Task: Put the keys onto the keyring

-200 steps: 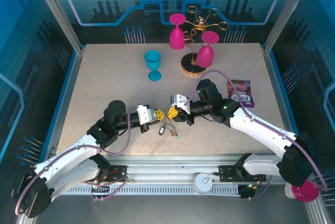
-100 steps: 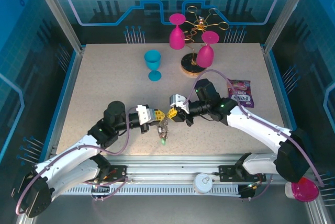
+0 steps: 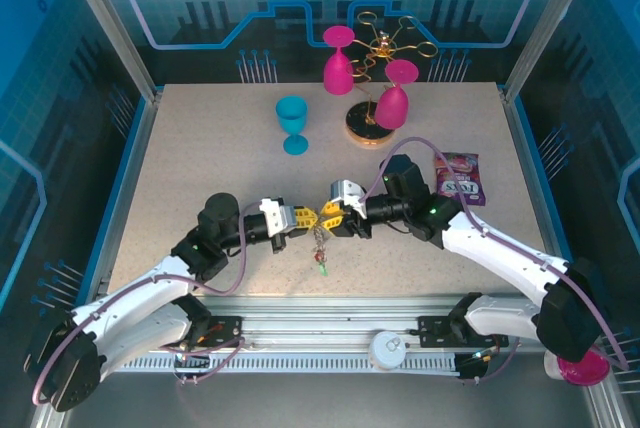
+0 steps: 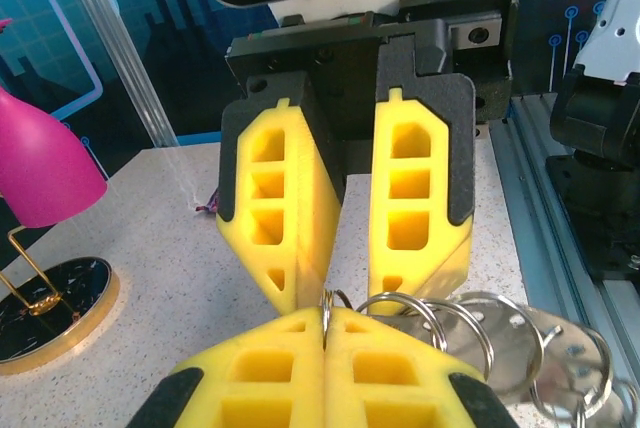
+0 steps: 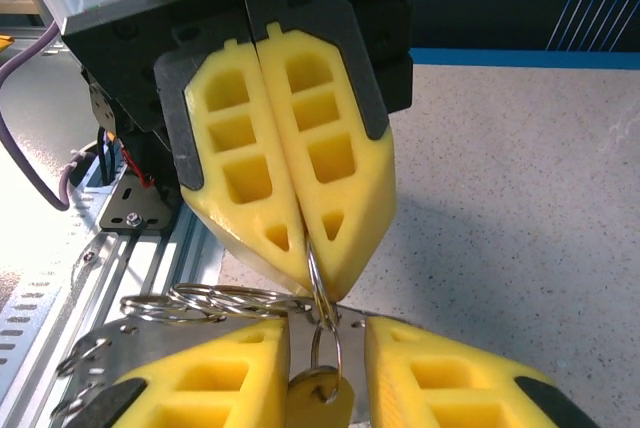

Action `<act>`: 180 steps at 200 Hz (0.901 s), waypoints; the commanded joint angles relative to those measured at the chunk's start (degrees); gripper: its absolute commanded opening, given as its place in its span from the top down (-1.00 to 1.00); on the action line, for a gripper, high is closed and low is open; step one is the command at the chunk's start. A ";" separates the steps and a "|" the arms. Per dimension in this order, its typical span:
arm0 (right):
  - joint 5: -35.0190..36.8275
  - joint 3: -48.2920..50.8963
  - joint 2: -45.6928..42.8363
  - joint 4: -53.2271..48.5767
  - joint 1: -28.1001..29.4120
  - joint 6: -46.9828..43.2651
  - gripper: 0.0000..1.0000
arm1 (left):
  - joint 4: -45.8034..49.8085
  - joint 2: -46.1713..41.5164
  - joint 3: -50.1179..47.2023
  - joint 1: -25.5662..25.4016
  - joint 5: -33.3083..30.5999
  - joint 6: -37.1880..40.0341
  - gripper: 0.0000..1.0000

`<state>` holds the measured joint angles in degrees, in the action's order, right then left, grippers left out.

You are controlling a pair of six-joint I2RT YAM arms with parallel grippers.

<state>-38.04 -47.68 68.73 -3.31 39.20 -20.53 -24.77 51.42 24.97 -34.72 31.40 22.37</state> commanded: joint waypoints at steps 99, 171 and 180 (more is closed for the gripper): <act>-1.98 -0.26 -0.38 3.51 0.14 -1.96 1.00 | -3.31 0.22 0.02 0.00 0.31 -1.16 1.00; 3.63 -8.00 2.11 -13.22 3.59 -12.03 1.00 | 17.99 0.76 7.48 -0.11 -5.55 8.05 0.74; 4.50 -9.61 2.83 -15.76 4.27 -13.12 1.00 | 21.15 1.40 9.00 -0.15 -5.75 9.67 0.75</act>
<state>-34.63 -51.90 70.17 -11.05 41.04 -28.21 -14.46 51.92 28.84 -34.79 28.32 26.15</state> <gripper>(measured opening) 0.064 0.128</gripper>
